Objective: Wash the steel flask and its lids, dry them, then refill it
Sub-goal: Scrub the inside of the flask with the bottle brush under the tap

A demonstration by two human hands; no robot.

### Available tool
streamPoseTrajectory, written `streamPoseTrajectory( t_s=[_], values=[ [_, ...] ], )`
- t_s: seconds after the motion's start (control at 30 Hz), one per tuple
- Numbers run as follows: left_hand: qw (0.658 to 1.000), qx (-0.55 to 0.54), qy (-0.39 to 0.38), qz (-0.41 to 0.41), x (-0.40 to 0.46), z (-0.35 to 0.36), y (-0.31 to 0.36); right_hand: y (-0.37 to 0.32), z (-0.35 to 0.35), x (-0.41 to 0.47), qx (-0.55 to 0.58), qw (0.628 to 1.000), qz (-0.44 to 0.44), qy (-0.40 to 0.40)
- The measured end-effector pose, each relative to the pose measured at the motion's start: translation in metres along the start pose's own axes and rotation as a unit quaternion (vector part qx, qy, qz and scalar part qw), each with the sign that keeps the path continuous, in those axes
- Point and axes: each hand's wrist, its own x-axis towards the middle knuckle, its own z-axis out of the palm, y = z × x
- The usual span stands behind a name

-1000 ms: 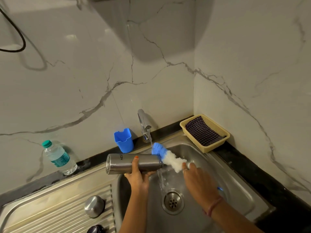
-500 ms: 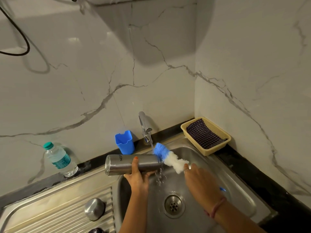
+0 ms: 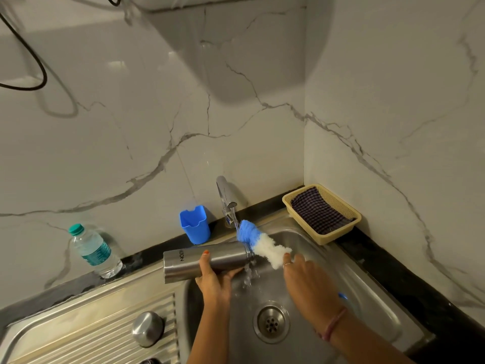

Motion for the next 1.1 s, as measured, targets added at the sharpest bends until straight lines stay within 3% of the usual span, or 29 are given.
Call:
streamPoseTrajectory(
  t_s=[0.17, 0.47, 0.57, 0.7, 0.87, 1.1],
  values=[
    [1.000, 0.021, -0.001, 0.020, 0.006, -0.002, 0.003, 0.006, -0.016, -0.015, 0.008, 0.999, -0.049, 0.008],
    [0.999, -0.038, 0.011, 0.010, 0.005, 0.007, -0.004, 0.013, 0.003, -0.001, 0.025, 0.999, -0.035, 0.006],
    [0.999, -0.033, 0.017, 0.034, 0.013, 0.009, -0.004, 0.013, 0.003, -0.001, 0.014, 0.999, -0.030, -0.023],
    [0.998, -0.049, 0.022, 0.043, 0.018, 0.010, -0.003, 0.022, -0.007, -0.018, 0.035, 0.999, -0.032, 0.014],
    [0.999, -0.035, 0.011, 0.035, 0.019, 0.011, -0.010, 0.021, 0.005, -0.009, 0.004, 1.000, -0.011, -0.013],
    [0.999, 0.006, 0.000, 0.035, 0.028, 0.015, -0.015, 0.023, 0.016, 0.016, 0.083, 0.996, -0.023, 0.013]
  ],
)
